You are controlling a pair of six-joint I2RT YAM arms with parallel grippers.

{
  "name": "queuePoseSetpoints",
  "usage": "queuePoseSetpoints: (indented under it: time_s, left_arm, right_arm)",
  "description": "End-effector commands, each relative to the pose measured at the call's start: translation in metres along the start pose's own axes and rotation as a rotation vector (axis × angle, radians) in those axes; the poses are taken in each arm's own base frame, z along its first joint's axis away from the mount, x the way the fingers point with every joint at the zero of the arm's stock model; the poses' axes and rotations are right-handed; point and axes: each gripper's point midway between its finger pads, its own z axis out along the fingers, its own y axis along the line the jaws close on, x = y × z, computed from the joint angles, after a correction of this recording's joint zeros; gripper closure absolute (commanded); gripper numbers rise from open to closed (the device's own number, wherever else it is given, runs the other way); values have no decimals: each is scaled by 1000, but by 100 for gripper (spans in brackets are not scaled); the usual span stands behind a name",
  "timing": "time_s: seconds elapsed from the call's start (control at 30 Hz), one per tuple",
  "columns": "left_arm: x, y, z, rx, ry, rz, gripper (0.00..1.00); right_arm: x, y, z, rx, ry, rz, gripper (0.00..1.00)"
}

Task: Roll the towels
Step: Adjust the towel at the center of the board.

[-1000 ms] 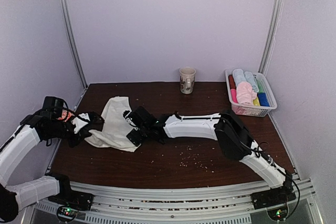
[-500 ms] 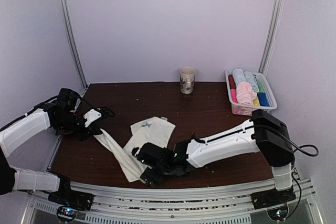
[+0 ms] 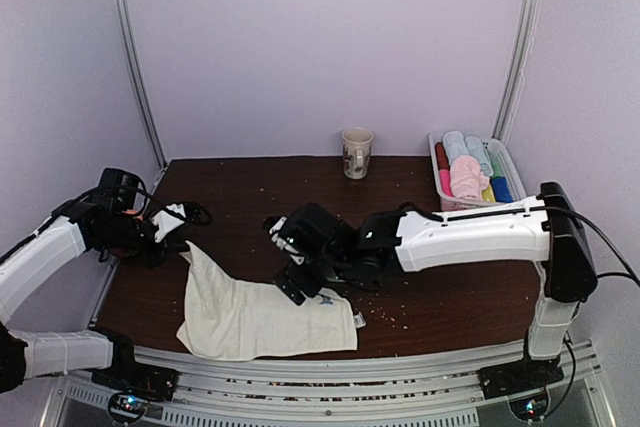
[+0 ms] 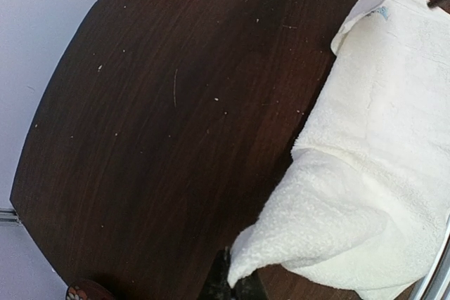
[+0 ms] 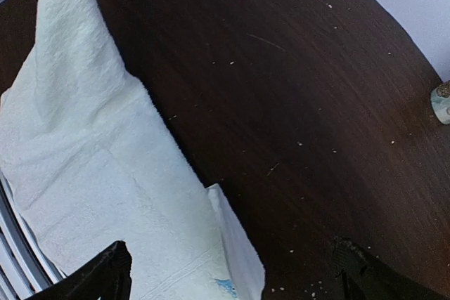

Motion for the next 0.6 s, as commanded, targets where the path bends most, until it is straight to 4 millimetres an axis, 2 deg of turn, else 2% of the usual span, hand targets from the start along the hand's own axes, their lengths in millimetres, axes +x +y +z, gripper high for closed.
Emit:
queuePoseSetpoints:
  time_s: [0.0,0.1,0.27,0.43,0.57]
  left_arm:
    - [-1,4,3,-11,-5,17,100]
    - [-1,7,3,-26,-3,17,100]
    - [-3,8,2,-40,-13,10,100]
    - [-1,7,3,-37,-15,1,100]
    - [-1,6,4,-35,-16,1,100]
  right_arm:
    - [12,-29,-7,37,48,-46,0]
    - [20,-40,7,45,100,-48,0]
    - [29,-25,32,-10,170,-84,0]
    - [37,-26,52,20,206,-101,1]
    - [37,-27,64,35,221,-102,6]
